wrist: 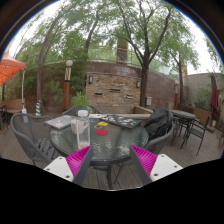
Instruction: Pour water
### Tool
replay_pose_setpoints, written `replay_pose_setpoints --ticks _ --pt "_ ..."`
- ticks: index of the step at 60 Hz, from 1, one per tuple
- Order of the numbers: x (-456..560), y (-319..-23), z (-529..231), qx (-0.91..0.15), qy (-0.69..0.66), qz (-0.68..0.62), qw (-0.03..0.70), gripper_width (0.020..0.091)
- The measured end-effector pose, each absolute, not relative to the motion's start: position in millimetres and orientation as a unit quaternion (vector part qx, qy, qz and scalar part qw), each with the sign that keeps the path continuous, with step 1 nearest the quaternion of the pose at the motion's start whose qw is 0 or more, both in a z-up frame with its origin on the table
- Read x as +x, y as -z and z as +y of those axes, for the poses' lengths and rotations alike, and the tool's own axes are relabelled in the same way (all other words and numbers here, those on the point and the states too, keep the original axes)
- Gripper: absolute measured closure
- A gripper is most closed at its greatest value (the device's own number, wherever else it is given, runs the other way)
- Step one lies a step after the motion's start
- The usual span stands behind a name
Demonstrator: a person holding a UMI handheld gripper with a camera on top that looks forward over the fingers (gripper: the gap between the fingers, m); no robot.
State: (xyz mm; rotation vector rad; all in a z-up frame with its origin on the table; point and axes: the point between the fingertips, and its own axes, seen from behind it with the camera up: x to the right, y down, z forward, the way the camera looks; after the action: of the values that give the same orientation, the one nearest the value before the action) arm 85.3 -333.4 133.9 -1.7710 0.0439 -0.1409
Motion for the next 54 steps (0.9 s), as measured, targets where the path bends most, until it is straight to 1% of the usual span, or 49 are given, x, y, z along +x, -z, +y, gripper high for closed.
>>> replay_pose_setpoints --ticks 8,13,23,27,36,46,54 --pt "79.8 -132.6 -332.9 -0.774 0.037 0.022 0.631 0.0271" --pt "69.8 -124.3 -318.5 -0.777 0.009 0.030 0.629 0.0270" --pt "50.6 -120.4 -290.2 -0.769 0.001 0.013 0.639 0.0265" --pt "37.5 -120.3 -273.6 -0.760 -0.003 0.007 0.650 0.0264" --pt "-6.2 -110.1 -234.1 -0.752 -0.033 -0.012 0.658 0.0267" --pt "-29.1 -95.6 -183.3 -0.747 -0.011 -0.027 0.665 0.0273" --pt "-27.0 -91.6 -141.4 -0.740 0.022 -0.029 0.671 0.0275"
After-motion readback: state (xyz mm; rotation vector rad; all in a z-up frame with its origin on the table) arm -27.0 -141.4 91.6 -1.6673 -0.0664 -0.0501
